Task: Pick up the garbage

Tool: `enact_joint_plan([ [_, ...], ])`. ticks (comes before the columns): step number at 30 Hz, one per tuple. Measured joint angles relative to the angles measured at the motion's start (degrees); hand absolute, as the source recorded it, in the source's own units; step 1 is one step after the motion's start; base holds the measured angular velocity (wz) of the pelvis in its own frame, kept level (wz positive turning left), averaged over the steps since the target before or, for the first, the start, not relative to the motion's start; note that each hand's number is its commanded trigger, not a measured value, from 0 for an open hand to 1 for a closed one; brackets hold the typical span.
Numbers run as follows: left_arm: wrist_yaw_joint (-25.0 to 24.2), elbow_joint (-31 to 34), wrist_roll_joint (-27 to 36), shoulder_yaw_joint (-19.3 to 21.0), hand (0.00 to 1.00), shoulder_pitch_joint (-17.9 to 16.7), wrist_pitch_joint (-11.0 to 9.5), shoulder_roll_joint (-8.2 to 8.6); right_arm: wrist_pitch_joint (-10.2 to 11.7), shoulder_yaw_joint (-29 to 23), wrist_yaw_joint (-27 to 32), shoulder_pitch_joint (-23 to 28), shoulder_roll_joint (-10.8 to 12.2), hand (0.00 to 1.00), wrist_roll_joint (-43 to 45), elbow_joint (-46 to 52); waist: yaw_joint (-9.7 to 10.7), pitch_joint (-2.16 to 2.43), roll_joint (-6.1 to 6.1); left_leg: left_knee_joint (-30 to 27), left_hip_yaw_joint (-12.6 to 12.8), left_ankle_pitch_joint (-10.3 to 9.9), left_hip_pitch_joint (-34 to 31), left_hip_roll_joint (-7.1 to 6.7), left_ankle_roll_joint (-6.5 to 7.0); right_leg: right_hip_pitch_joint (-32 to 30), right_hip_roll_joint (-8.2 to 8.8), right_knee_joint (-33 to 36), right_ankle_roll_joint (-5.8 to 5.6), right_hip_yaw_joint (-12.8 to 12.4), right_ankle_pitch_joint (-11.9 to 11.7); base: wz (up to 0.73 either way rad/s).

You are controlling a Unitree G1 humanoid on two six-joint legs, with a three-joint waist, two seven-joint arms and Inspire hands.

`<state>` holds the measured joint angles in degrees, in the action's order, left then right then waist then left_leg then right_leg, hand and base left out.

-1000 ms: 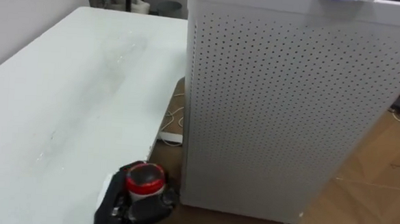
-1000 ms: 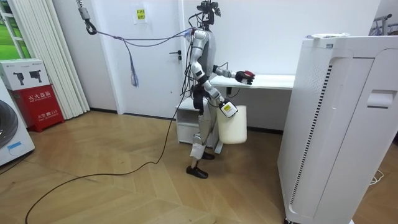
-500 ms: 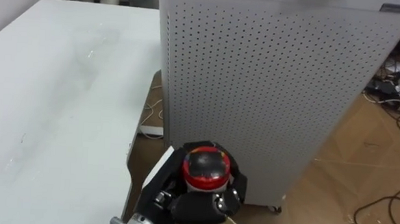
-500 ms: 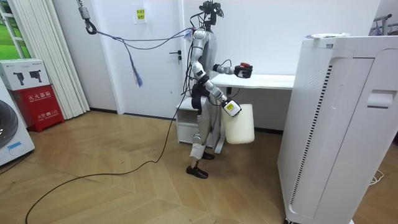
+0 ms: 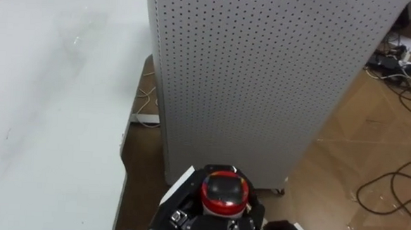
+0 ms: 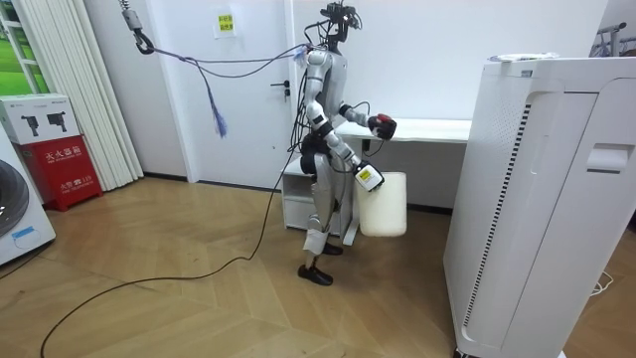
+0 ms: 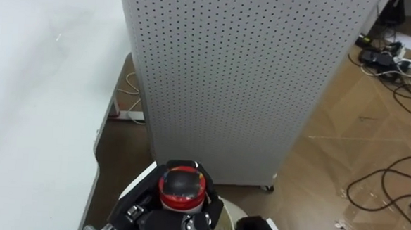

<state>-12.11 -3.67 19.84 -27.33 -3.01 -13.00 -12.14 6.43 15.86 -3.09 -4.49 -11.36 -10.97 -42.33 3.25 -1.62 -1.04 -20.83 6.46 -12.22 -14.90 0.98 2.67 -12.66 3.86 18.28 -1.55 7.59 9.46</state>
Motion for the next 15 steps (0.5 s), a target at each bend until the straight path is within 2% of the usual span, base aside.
enact_joint_plan([
  [1, 0.0, -0.2, -0.5, 0.0, 1.0, 0.0, 0.0, 0.0, 0.0, -0.2, 0.0, 0.0, 0.0, 1.0, 0.1, -0.1, -0.1, 0.0, 0.02, 0.0, 0.1, 0.0, -0.2, 0.07, 0.0, -0.4, -0.01, 0.3, 0.0, 0.0, 0.0, -0.07],
  [2, 0.0, -0.5, -1.0, -0.1, 0.77, 0.0, 0.1, 0.0, 0.0, -0.3, 0.2, 0.0, 0.0, 1.0, 0.1, -0.1, 0.0, -0.01, 0.06, -0.3, 0.6, 0.0, -0.5, 0.2, -0.01, -0.9, -0.05, 0.4, 0.0, 0.0, 0.0, -0.13],
  [3, 0.0, -0.6, -1.7, -0.2, 0.45, 0.0, 0.1, 0.01, 0.0, -0.3, 0.5, 0.0, 0.0, 1.0, 0.1, -0.1, -0.1, -0.01, 0.1, -0.4, 0.9, 0.0, -0.8, 0.34, -0.02, -1.4, -0.1, 0.5, 0.05, 0.0, 0.0, -0.12],
  [4, 0.0, -0.6, -1.8, -0.4, 0.0, 0.1, 0.1, 0.03, 0.0, -0.3, 0.6, 0.0, -0.1, 1.0, 0.1, -0.1, -0.1, -0.03, 0.16, -0.4, 1.0, 0.0, -0.9, 0.36, -0.02, -1.5, -0.1, 0.5, 0.06, 0.0, 0.0, -0.1],
  [15, -0.1, -2.0, -1.8, -0.9, 0.0, 2.6, 0.1, 0.22, 1.3, -0.3, 1.2, -1.5, -0.1, 1.0, -0.2, -0.1, -0.2, -0.03, 0.29, -0.3, 2.2, 0.0, -1.7, 0.38, 0.0, -3.4, 0.12, 1.5, 0.06, -0.4, 0.0, -0.05],
])
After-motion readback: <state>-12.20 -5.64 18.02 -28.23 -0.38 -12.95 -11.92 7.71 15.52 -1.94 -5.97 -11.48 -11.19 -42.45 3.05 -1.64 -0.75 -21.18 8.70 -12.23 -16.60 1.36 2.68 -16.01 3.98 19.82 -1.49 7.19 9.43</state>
